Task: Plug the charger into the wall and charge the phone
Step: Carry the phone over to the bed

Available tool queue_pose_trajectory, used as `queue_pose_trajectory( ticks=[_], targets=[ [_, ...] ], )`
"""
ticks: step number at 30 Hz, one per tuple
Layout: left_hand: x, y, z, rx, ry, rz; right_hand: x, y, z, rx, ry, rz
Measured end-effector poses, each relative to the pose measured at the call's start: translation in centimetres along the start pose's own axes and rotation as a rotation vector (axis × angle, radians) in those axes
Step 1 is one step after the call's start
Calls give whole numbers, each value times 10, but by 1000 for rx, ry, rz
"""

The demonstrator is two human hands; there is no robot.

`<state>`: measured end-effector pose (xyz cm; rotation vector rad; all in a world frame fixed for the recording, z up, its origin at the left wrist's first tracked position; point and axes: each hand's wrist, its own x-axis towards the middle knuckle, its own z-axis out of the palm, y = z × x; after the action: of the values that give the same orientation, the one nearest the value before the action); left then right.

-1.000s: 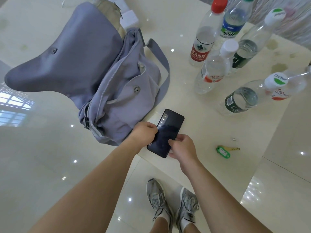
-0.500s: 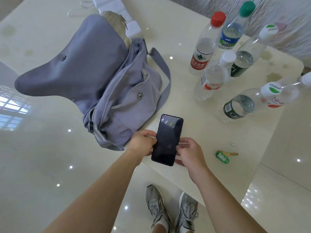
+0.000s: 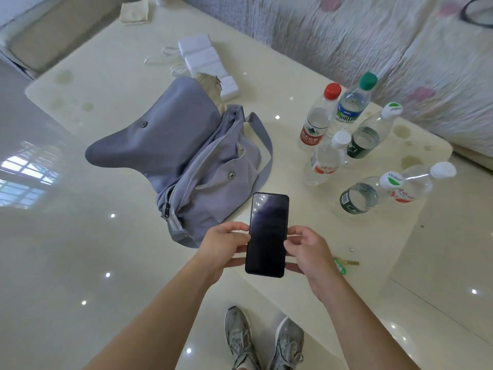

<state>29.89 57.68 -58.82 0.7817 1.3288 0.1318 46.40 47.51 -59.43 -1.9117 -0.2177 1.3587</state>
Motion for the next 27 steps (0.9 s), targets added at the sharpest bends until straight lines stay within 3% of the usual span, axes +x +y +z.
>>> queue_pose_trajectory(
  ticks=[7,27],
  targets=[
    [-51,23,-10,-63,-15,38,-42,-46,-7,-16,-102,-25],
    [-196,77,-60,-236,148,228,-155,-161,27,-153,-280,-224]
  ],
)
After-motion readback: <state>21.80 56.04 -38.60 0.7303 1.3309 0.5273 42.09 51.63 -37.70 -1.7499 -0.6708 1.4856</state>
